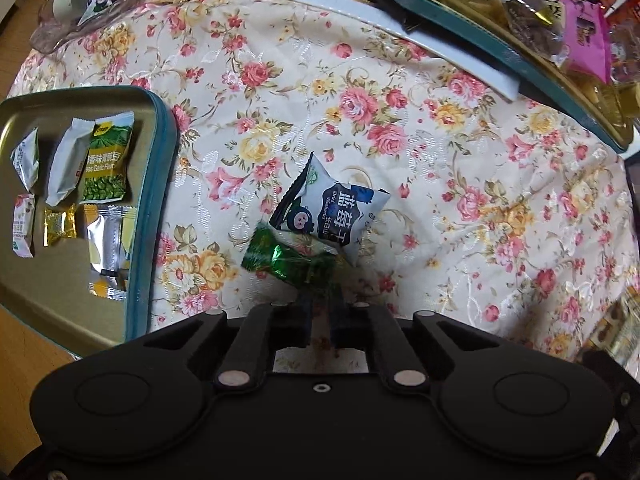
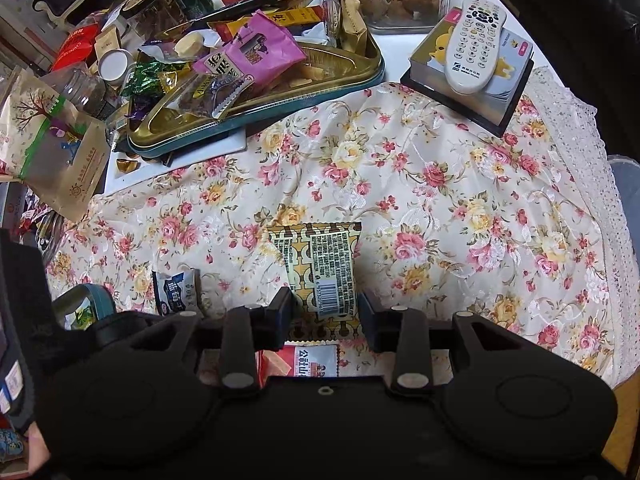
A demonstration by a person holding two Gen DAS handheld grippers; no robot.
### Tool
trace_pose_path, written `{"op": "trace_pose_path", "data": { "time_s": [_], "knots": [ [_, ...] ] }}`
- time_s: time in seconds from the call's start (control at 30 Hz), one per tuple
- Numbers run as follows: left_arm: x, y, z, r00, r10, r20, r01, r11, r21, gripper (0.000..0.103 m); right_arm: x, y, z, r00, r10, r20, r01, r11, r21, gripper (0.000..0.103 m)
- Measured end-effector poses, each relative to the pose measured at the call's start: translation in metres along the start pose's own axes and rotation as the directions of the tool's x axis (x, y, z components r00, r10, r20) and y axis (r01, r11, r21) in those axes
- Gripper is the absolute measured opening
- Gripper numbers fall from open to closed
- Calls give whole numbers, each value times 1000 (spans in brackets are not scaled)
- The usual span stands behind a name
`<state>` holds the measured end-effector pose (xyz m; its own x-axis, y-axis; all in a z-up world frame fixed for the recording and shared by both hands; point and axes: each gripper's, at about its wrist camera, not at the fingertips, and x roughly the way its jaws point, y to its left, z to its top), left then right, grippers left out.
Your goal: Organize snacks
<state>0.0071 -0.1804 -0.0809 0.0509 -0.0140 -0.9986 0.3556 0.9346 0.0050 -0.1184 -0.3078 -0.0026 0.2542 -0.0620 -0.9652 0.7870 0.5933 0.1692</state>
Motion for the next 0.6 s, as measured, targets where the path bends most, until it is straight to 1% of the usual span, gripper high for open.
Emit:
{"op": "trace_pose_path", "data": {
  "time_s": [0.1,0.2,0.37,0.6],
  "knots": [
    [-10,-1,-1,1000,-6,15,5,1000,30,11,2,4,1,1000,-2,-3,2,1000,-2,38],
    [-19,10,2,999,6,33,-8,998,58,11,4,11,1,1000,-6,-5,5,1000,-7,38],
    [-40,33,5,997,-19,81,14,997,73,11,10,30,1,1000,-9,-14,8,1000,-29,38],
    [-56,69,22,992,-13,126,9,1000,28,11,21,75,-4,999,-1,-32,-2,995,-99,38]
  ]
}}
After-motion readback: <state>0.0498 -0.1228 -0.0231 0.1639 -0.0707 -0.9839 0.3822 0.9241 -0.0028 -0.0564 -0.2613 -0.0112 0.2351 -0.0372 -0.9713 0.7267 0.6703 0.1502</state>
